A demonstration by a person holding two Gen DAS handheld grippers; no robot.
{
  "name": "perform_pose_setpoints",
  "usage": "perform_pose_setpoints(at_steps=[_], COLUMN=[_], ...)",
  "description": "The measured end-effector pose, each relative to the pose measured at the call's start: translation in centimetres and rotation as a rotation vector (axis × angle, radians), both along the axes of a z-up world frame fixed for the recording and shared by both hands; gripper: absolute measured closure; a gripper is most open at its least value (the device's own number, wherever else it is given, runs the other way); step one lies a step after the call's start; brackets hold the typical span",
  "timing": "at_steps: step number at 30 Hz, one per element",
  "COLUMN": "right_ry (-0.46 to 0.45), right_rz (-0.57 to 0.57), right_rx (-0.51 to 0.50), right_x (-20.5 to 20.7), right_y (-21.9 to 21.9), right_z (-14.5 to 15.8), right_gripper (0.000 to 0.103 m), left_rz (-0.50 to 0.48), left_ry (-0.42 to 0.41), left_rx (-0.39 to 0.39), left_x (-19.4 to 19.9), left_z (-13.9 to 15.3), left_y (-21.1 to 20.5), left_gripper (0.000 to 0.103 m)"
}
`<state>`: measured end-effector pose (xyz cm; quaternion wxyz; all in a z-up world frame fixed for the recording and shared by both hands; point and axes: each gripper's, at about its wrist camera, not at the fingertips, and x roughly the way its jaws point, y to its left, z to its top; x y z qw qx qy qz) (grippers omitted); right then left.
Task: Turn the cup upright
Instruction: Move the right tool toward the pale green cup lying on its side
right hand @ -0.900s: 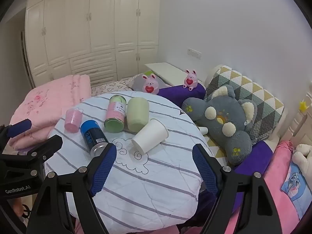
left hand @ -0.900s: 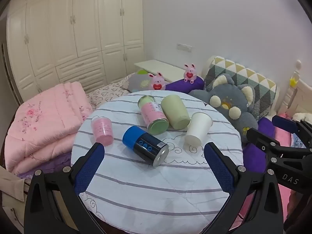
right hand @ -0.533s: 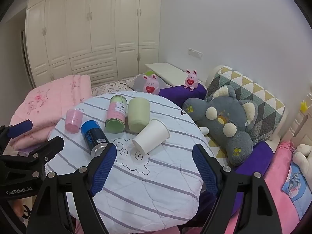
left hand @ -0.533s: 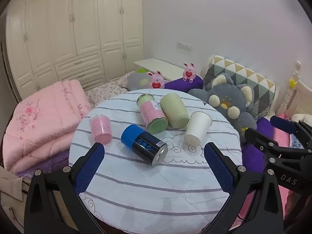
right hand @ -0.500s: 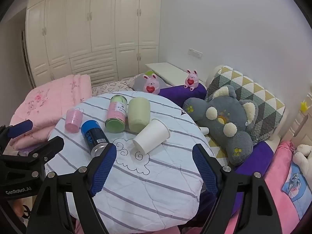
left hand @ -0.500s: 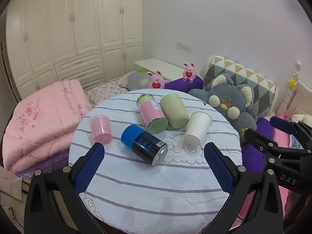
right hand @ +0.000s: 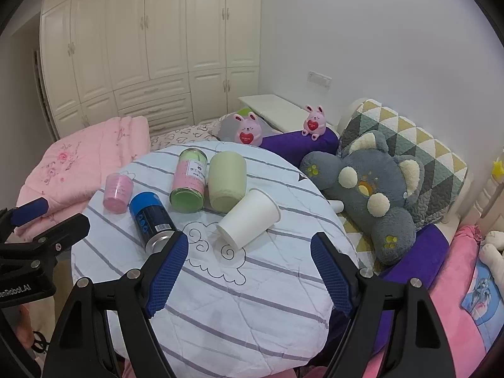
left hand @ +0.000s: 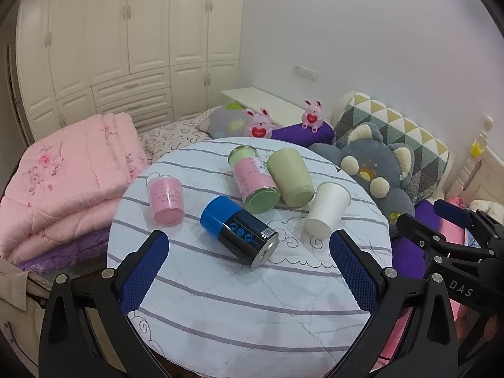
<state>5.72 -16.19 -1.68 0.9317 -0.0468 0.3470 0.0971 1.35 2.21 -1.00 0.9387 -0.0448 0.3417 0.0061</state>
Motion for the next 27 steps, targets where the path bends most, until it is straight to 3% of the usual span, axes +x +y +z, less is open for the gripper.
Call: perform_pose_setpoints(at_steps=[20, 27], right_ry=[-0.002, -0.055], right_rz=[0.008, 0.033], right_rx=[0.033, 0.061], right_x=[2.0, 1.5], right_y=[-0.4, -0.3], right_z=[0.2, 0.6], right_gripper=[0.022, 0.022], left_rz=[-0.003, -0.009], left_ry=[-0.002, -0.023], left_rx=[0.022, 0.028], left_x=[1.4, 1.1], left_z=[0.5, 0.9], left_y=[-0.9, -1.4], left_gripper=[0.0, 0.0])
